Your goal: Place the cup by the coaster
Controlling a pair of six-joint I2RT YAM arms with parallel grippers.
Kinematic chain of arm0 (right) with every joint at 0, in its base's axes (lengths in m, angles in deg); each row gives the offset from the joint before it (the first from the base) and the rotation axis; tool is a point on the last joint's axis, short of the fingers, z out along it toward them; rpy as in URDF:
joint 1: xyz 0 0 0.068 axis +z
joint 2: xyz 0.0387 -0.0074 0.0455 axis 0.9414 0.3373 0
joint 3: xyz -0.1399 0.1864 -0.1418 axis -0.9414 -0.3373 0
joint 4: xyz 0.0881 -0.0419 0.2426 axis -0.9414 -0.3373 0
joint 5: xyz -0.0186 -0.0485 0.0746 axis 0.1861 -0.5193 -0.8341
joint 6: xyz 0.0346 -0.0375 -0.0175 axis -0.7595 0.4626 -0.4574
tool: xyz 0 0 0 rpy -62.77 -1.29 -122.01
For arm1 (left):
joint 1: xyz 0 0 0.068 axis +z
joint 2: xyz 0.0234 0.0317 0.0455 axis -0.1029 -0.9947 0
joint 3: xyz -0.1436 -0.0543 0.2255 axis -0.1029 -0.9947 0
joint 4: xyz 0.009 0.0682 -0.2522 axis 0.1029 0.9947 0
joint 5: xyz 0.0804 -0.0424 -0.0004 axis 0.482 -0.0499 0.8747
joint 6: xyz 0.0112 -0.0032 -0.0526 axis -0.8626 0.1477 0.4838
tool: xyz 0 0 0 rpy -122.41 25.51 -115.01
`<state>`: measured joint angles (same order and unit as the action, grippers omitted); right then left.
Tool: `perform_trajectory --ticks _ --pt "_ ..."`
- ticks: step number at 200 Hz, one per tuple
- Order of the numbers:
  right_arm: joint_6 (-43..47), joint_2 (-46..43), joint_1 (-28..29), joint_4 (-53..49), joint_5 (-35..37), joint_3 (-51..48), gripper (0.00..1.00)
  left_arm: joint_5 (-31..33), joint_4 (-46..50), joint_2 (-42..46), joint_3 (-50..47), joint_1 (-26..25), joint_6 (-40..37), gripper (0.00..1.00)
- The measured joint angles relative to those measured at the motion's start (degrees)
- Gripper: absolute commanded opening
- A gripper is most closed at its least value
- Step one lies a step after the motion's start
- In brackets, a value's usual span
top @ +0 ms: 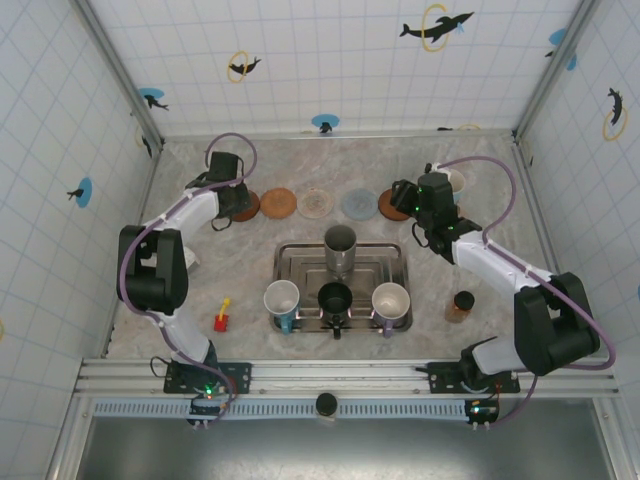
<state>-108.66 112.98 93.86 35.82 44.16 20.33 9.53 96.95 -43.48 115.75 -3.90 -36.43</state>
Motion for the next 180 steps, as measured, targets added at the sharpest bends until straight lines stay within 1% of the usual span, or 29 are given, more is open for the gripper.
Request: perform_trajectory --ticks 180 --pt "0.0 0.0 0.0 0.0 -0.2 0.0 0.70 -0.7 1.3 -0.9 1.5 0.0 -1.5 0.00"
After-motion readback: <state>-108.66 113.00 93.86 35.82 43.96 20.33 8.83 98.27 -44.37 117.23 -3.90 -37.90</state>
